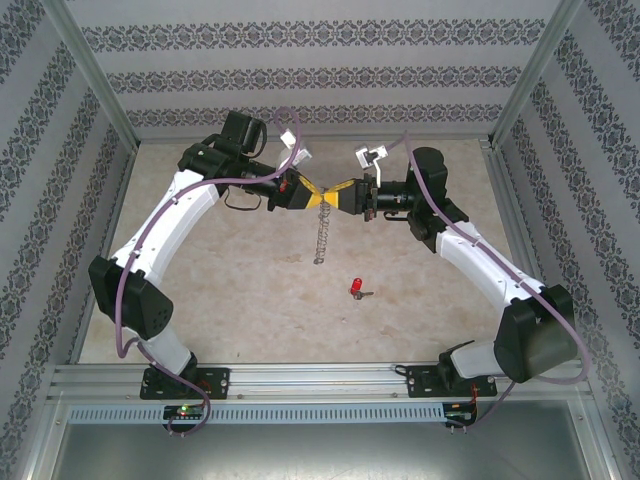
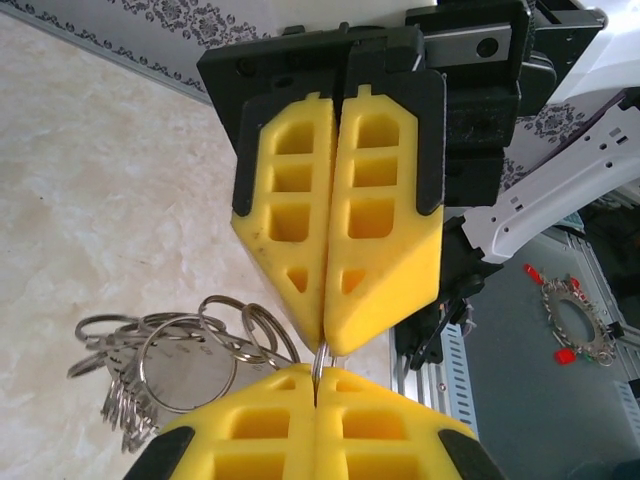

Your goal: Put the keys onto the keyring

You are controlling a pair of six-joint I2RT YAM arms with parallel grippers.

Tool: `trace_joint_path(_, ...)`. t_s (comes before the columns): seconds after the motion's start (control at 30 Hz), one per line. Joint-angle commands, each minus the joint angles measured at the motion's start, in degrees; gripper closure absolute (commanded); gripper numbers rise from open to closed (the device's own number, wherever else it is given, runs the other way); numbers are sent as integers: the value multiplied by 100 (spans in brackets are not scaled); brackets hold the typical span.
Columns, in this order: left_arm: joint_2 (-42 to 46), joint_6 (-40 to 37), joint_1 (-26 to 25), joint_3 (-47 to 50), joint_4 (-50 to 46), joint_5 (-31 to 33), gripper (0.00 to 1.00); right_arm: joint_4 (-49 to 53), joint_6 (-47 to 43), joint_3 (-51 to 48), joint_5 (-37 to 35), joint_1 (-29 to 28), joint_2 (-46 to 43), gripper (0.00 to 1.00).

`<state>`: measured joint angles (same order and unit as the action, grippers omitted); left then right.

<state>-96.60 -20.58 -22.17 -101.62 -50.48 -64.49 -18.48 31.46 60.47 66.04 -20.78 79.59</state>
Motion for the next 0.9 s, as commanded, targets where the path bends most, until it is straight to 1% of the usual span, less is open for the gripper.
trace_joint_path(0.0, -17, -19, -77, -211, 45, -273, 100, -72, -99, -44, 216, -105, 46, 100)
trace_joint_path(0.07, -14, 72, -77, -185, 132, -268, 99, -76, -136, -51, 180, -102, 29, 100)
trace_joint_path(0.1, 6, 162, -77, -153, 244, -227, 92, -81, -143, -67, 80, -89, -2, 100)
trace_joint_path(0.17, 79, 345, -69, -38, 483, -169, 76, -104, -160, -105, -129, -51, -71, 100)
trace_joint_path(0.23, 212, 591, -20, 188, 898, -223, 71, -174, -136, -126, -242, 16, -131, 100)
trace_joint_path(0.3, 382, 1049, 84, 493, 1515, -314, 67, -221, -119, -92, -305, 85, -196, 100)
trace_joint_path(0.4, 620, 1846, 250, 959, 2499, -378, 65, -261, -115, -20, -372, 167, -275, 100)
trace_joint_path(0.5, 776, 2430, 345, 1289, 3185, -306, 64, -399, -93, 52, -386, 198, -333, 100)
trace_joint_path(0.63, 852, 3033, 387, 1626, 3944, -330, 65, -573, -65, 152, -467, 198, -360, 100)
trace_joint_path(0.77, 864, 3390, 390, 1790, 4494, -394, 65, -851, 18, 177, -569, 197, -397, 100)
trace_joint_path(0.87, 848, 3901, 389, 1972, 5211, -541, 66, -1081, 108, 194, -662, 205, -421, 100)
